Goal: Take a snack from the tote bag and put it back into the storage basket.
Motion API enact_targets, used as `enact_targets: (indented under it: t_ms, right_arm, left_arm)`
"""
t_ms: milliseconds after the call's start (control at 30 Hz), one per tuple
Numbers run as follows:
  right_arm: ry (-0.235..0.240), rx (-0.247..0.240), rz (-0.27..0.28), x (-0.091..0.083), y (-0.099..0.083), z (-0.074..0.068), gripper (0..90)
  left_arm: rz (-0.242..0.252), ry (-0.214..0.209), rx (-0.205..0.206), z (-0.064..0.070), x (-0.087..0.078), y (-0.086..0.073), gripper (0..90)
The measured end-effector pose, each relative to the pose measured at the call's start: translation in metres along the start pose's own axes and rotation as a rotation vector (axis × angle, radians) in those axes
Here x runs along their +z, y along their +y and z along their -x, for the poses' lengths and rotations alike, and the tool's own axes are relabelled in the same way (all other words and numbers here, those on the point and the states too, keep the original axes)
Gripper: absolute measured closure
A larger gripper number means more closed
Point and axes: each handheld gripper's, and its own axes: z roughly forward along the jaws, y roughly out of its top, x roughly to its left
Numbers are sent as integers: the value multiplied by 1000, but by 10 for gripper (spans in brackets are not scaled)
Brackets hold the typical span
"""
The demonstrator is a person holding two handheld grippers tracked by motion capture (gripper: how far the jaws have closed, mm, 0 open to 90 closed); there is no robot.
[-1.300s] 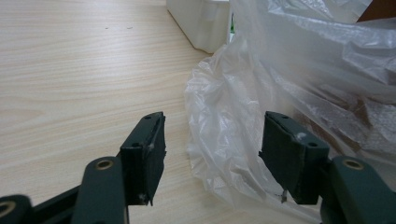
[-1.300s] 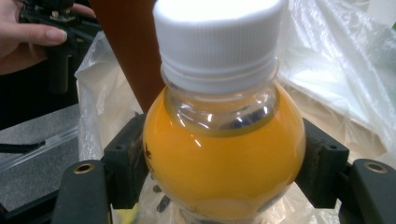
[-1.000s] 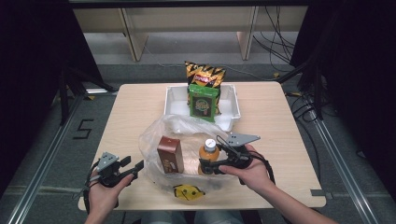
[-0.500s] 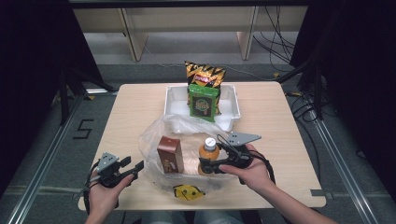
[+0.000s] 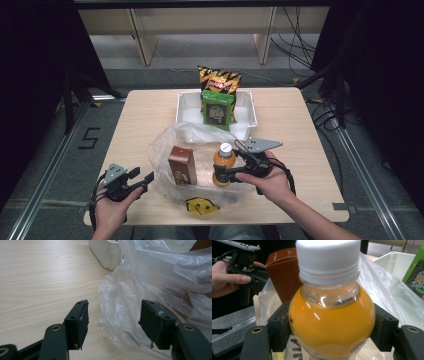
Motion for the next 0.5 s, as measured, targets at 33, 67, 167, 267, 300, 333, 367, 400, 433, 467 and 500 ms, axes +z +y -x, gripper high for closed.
enact_targets:
  t_ms: [33, 67, 167, 267, 300, 333, 367, 400, 433, 467, 500]
  right_arm:
    - [4, -7, -4, -1, 2, 0, 309]
    - [6, 4, 9, -1, 3, 0, 309]
    - [6, 7, 5, -3, 8, 0, 309]
    - [14, 35, 11, -4, 11, -1, 309]
    - [10, 36, 4, -5, 12, 0, 309]
    - [-3, 10, 27, -5, 14, 2, 309]
    - [12, 10, 23, -5, 14, 2, 309]
    - [6, 14, 15, -6, 16, 2, 309]
    - [17, 24, 22, -5, 17, 2, 309]
    - [13, 9, 28, -5, 18, 4, 309]
    - [2, 18, 32, -6, 20, 3, 309]
  left_arm:
    - [4, 0, 0, 2, 0, 0, 394]
    - [4, -3, 2, 2, 0, 0, 394]
    - [9, -6, 5, 3, 0, 0, 394]
    - [6, -4, 5, 2, 0, 0, 394]
    - [5, -5, 4, 2, 0, 0, 394]
    - [7, -5, 3, 2, 0, 0, 394]
    - [5, -4, 1, 2, 0, 0, 394]
    - [4, -1, 2, 1, 0, 0, 395]
    - [4, -1, 3, 1, 0, 0, 394]
    - [4, -1, 3, 1, 0, 0, 394]
    - [7, -2, 2, 1, -1, 0, 394]
